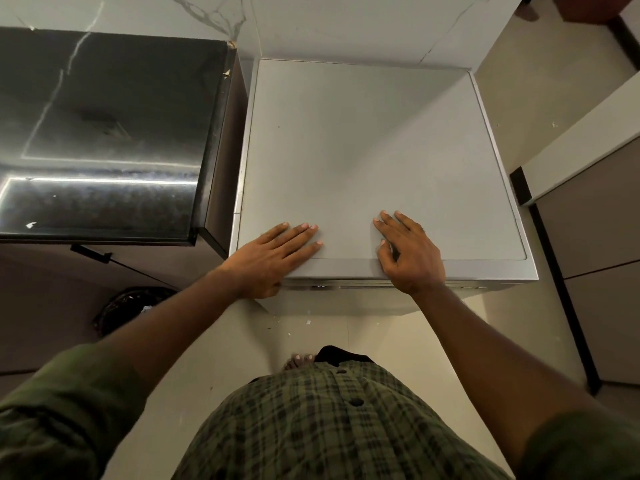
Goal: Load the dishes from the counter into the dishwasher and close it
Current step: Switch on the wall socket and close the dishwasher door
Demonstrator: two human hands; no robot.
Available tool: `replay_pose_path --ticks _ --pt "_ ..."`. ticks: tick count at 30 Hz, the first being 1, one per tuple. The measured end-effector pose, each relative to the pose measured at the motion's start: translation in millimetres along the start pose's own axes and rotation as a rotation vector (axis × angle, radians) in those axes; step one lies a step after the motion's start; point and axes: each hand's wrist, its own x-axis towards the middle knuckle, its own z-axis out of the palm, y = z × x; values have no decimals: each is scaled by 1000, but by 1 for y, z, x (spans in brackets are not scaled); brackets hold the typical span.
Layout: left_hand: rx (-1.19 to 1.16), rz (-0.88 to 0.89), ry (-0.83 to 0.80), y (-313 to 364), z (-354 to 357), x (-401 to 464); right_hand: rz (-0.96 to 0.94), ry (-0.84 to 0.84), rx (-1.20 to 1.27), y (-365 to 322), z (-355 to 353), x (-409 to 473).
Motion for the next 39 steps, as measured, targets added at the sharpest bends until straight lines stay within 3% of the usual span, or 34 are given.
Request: replay_pose_path --ticks 10,18,39 --pt "-28 -236 111 15 13 -21 35 16 40 0 -1 -1" --pt "-9 -317 75 29 13 -20 35 20 51 1 -1 -2" --pt "15 -323 85 26 14 -20 68 18 60 -4 -3 -4"
